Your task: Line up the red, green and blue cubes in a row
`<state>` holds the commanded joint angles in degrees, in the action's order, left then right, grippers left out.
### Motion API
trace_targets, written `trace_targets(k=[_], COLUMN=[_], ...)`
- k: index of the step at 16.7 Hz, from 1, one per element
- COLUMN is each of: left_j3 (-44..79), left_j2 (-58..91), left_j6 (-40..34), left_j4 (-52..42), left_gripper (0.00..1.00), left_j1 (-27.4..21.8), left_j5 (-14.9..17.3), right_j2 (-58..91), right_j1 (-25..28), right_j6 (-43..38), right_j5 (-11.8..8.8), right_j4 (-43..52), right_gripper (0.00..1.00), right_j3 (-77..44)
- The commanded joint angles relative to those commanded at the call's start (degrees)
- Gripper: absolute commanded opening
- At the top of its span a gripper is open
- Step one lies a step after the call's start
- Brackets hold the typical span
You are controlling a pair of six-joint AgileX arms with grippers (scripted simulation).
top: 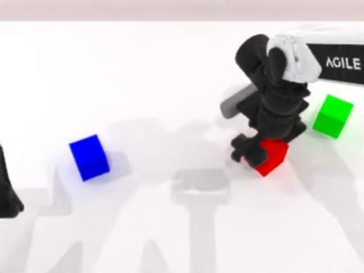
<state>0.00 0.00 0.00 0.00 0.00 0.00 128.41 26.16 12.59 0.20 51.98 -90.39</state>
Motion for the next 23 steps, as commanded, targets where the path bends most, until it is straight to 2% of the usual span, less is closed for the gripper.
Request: trace_targets(k=[4, 9, 16, 19, 23], left_j3=[0.0, 0.0, 0.0, 0.0, 0.0], left_j2=[0.0, 0.0, 0.0, 0.0, 0.0], left_j6=[0.0, 0.0, 0.0, 0.0, 0.0], left_j4=[0.0, 0.0, 0.0, 0.0, 0.0], left_gripper=[1.0, 1.0, 1.0, 1.0, 1.0], left_j1=[0.0, 0.0, 0.0, 0.0, 0.0], left_j5=[0.0, 0.0, 0.0, 0.0, 0.0], right_j2=[-2.0, -5.0, -5.1, -2.2, 3.9], right_j1=[0.0, 0.3, 0.5, 3.1, 8.8], right_j6=[-0.2, -0.1, -1.0, -6.6, -21.2], right_j5=[-0.3, -0.3, -0.3, -0.2, 0.2], right_j4=[2.9, 13.2, 14.5, 16.9, 22.4], right_gripper=[0.0, 0.0, 0.0, 0.0, 0.0], right_j3=[-2.4, -8.9, -10.4, -15.4, -26.2])
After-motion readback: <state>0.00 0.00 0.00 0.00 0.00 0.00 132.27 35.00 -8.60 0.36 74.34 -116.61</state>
